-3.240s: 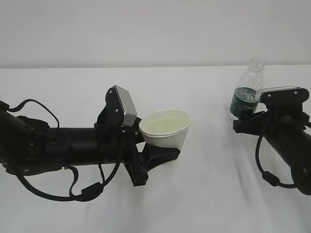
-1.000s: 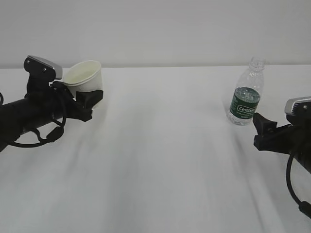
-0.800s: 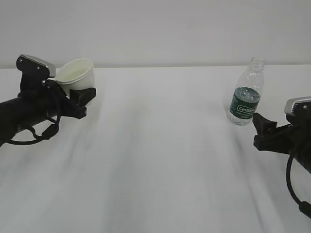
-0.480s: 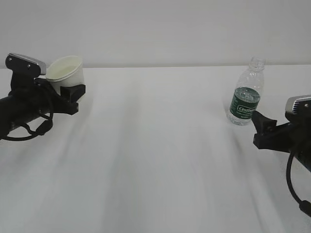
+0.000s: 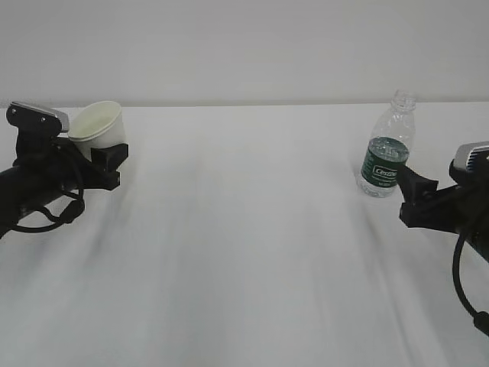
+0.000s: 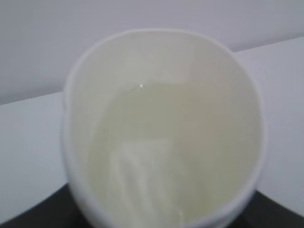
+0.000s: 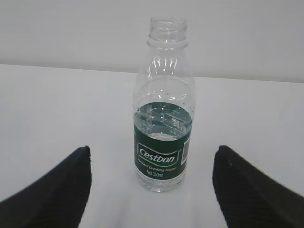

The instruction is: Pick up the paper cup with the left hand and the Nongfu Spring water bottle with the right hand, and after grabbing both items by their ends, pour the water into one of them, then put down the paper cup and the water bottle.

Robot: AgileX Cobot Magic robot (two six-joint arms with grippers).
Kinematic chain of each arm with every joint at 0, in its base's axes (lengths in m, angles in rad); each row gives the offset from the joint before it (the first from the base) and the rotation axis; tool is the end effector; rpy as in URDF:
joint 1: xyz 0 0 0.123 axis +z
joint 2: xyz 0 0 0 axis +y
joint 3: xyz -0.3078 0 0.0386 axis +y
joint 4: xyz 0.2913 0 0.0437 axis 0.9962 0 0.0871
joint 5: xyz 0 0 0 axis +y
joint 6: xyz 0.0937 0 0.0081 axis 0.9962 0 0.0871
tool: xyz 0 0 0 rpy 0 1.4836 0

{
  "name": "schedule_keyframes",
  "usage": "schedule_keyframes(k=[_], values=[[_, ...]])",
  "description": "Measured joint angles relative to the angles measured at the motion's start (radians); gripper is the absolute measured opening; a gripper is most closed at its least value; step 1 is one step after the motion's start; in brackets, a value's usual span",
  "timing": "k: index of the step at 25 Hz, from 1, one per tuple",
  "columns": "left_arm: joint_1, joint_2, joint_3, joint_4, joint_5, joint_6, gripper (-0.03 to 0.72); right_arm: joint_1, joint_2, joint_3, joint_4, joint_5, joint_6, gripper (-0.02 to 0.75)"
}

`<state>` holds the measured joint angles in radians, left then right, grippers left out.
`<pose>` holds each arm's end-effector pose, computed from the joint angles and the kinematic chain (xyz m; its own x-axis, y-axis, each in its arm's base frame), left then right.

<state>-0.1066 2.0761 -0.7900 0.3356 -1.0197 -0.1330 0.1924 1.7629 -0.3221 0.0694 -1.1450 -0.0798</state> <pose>0.3898 -0.0682 0.0879 -0.1844 0.0657 -0.9806 0.3845 0.9231 -0.0105 0.2657 0.0457 0.1150 -0.1972 -0.0904 -0.9762 -0.1405 0.9881 -0.0631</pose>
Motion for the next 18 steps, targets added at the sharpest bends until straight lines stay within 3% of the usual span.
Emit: schedule_keyframes(k=[18], values=[[0.000, 0.136, -0.005, -0.149, -0.095, 0.031, 0.387, 0.000, -0.002, 0.000, -0.034, 0.000, 0.024, 0.594]])
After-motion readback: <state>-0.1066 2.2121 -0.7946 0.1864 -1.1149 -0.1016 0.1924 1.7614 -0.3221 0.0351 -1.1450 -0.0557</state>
